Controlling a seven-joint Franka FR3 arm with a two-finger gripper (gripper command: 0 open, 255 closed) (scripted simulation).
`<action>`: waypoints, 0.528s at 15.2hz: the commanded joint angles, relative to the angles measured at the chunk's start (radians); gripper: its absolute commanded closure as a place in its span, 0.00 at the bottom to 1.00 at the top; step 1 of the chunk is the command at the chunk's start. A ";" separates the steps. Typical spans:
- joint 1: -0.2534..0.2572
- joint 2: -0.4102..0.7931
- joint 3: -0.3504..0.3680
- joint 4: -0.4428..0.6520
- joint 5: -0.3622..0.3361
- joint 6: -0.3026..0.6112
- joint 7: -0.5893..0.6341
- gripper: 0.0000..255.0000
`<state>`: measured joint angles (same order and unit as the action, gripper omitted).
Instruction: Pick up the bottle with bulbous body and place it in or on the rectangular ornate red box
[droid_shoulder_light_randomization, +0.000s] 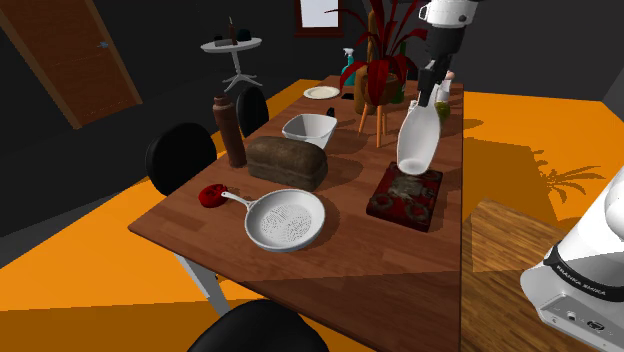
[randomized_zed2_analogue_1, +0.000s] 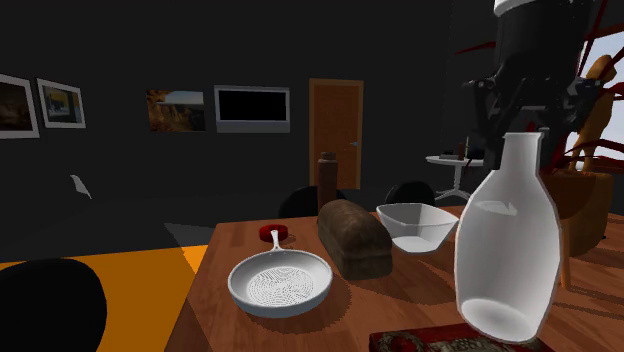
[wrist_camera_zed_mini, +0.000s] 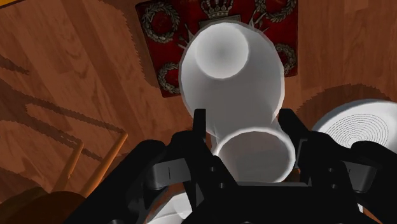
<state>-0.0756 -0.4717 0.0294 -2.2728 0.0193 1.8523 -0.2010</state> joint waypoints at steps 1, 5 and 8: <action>0.000 -0.001 0.000 -0.028 0.000 0.028 0.000 1.00; 0.001 0.004 0.001 -0.078 0.001 0.083 0.000 1.00; 0.001 0.010 0.002 -0.114 0.001 0.125 -0.001 1.00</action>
<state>-0.0751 -0.4620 0.0308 -2.3728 0.0205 1.9621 -0.2016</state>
